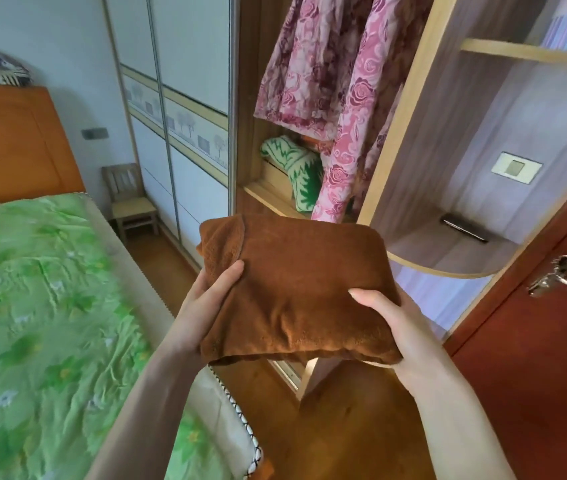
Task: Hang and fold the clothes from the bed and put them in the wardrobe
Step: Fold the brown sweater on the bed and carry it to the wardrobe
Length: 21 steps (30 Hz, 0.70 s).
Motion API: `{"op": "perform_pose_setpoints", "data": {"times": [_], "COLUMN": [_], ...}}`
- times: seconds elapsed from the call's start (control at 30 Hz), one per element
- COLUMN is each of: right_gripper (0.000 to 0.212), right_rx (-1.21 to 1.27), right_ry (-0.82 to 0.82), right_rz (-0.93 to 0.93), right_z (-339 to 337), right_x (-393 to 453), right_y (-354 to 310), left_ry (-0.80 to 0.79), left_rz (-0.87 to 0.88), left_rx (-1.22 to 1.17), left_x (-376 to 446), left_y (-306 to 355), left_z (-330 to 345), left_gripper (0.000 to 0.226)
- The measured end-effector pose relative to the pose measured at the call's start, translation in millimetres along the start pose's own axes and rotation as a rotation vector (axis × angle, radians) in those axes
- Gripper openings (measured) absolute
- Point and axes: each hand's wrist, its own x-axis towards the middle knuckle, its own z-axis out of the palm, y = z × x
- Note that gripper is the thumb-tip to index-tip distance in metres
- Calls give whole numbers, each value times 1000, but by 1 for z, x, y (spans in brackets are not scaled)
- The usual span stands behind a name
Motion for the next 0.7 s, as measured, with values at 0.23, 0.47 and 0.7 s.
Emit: {"op": "perform_pose_setpoints", "data": {"times": [0.23,0.47,0.7], "right_gripper": [78,75,57], "right_rx": [-35,-1,53], "right_ry": [-86,-231,-492], "right_rz": [-72,-54,-22], "right_z": [24,70,144], "right_x": [143,244,354], "right_y": [-36,-49,-53], "left_ry": [110,281,492], "left_rz": [64,87,182], "left_rx": [26,-4,-52], "left_x": [116,180,241], "left_y": [28,52,74], "left_z": [-4,-29,-68], "left_gripper": [72,74,66]}}
